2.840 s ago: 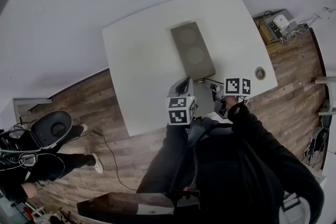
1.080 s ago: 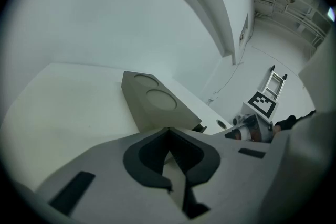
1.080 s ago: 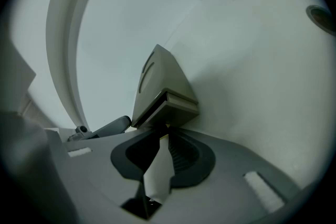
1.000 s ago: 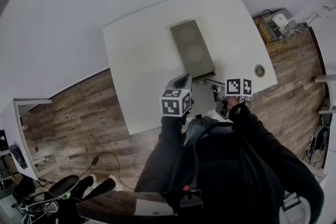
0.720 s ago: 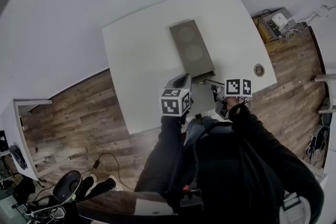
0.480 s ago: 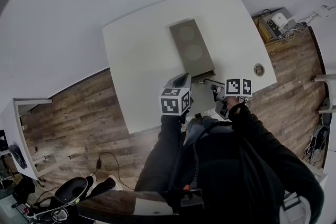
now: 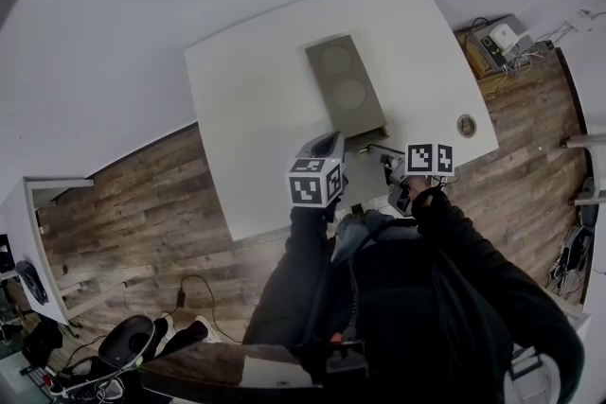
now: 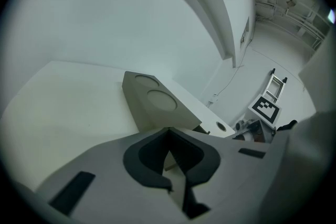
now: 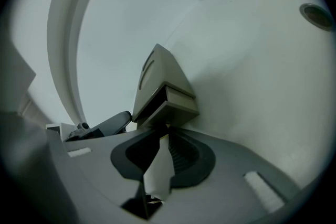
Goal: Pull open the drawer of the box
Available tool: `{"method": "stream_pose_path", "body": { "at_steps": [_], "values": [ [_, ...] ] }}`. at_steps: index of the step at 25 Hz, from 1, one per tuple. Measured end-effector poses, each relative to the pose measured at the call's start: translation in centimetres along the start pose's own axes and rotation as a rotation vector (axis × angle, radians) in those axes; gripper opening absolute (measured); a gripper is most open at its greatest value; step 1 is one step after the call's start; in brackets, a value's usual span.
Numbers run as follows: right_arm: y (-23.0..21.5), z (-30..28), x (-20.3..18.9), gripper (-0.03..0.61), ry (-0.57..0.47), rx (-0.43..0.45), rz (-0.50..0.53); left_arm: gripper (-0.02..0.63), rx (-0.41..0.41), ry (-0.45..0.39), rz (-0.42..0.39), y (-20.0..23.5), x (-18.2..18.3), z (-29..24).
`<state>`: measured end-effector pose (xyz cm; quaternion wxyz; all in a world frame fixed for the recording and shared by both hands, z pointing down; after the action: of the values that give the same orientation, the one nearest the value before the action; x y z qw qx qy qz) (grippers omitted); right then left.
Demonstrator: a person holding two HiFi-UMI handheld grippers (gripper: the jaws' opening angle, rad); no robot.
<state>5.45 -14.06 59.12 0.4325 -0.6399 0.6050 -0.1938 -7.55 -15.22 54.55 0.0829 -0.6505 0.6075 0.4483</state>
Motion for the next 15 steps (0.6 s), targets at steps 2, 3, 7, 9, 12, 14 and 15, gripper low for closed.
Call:
{"method": "stream_pose_path", "body": {
  "at_steps": [2, 3, 7, 9, 12, 14, 15],
  "values": [
    [0.12, 0.12, -0.13, 0.054, -0.002, 0.002, -0.002, 0.0, 0.0, -0.003, 0.008, -0.02, 0.01, 0.14],
    [0.15, 0.19, -0.25, 0.054, -0.001, 0.001, -0.005, 0.0, 0.001, -0.003, 0.012, -0.04, -0.03, 0.2],
    [0.03, 0.15, -0.33, 0.054, -0.001, -0.001, -0.005, 0.0, 0.002, -0.005, 0.017, 0.08, -0.05, 0.11],
    [-0.03, 0.18, -0.34, 0.055, -0.002, -0.003, -0.004, 0.002, -0.002, -0.005, 0.028, 0.1, -0.02, 0.1],
    [0.05, 0.29, -0.48, 0.055, 0.001, -0.005, -0.006, 0.002, -0.006, -0.001, 0.033, 0.08, 0.02, 0.22],
    [0.05, 0.28, -0.55, 0.055, 0.003, -0.004, -0.005, 0.001, -0.005, 0.0, 0.028, 0.12, 0.0, 0.2],
    [0.0, 0.27, -0.57, 0.055, 0.003, -0.004, -0.004, 0.002, -0.005, 0.001, 0.028, 0.14, -0.02, 0.18]
  ]
}}
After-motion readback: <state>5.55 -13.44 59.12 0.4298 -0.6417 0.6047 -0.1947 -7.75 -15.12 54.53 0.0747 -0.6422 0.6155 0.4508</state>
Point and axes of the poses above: the fingertips, and each gripper's own axes: z backward along the fingers, y to its left, x out of its top, the point moved 4 cm from there along z, backward along the fingers, and after that the axes turned 2 degrees about z, right-handed, at the moved point
